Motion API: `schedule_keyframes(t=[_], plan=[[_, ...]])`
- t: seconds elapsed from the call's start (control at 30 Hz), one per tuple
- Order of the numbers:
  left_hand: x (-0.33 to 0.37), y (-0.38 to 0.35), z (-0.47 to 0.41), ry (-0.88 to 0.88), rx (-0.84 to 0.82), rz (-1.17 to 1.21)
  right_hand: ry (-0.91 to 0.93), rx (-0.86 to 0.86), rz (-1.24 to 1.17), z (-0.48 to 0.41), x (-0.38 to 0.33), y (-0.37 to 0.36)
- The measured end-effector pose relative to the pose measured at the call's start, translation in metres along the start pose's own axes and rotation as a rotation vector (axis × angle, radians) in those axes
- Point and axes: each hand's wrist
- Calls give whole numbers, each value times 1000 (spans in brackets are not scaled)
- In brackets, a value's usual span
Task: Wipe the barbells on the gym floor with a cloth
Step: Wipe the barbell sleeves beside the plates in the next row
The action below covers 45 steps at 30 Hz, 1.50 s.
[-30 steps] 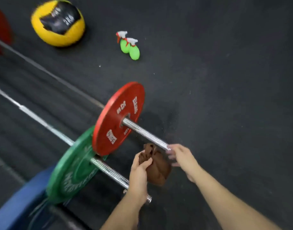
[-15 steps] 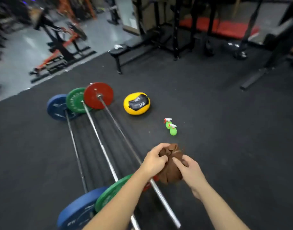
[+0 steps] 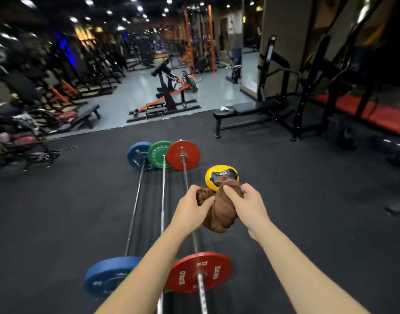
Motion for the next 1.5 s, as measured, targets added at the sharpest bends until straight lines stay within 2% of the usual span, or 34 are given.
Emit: schedule_keyframes(t=[0.13, 0.23, 0.33, 0.43, 0.57, 0.63, 0.7, 0.77, 0.87, 0.93, 1.03, 1.1, 1.2, 1.37, 1.5], plan=[[0, -3, -20, 119, 97, 33, -29, -44, -14, -35, -2, -7], [-4, -18, -53, 197, 106, 51, -70, -81, 43, -62, 5, 6], [-2, -43, -90, 227, 40, 80, -100, -56, 103, -94, 10, 29], [8, -61, -120, 224, -114, 57, -117, -30, 125, -126, 10, 44], [27, -49, -164, 199, -249, 168, -123, -68, -28, -176, -7, 36], [29, -38, -184, 200, -257, 350, -201, -200, -204, -197, -17, 26], [24, -28, -197, 189, -203, 462, -268, -361, -287, -212, -23, 17], [10, -23, -212, 168, -115, 392, -213, -475, -176, -232, -22, 11], [-15, -20, -235, 169, -57, 301, -114, -541, 30, -271, -9, 5], [-28, -23, -250, 179, 6, 294, -90, -578, 85, -299, 5, 4], [-33, -31, -278, 227, 173, 479, -174, -671, 37, -342, 30, 4], [-34, -37, -301, 261, 233, 628, -250, -818, 67, -366, 40, 8], [-28, -50, -344, 272, 316, 665, -272, -1026, 150, -404, 46, 16], [-22, -75, -419, 327, 483, 733, -100, -987, 552, -485, 52, 31], [-28, -90, -456, 378, 625, 741, -109, -1017, 608, -540, 45, 36]])
Point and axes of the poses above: each hand's wrist, its own z-axis away from the middle knuckle, its own y-axis out of the back of the hand, x = y × z, and after that the axes turned 6 degrees about -x, right-handed
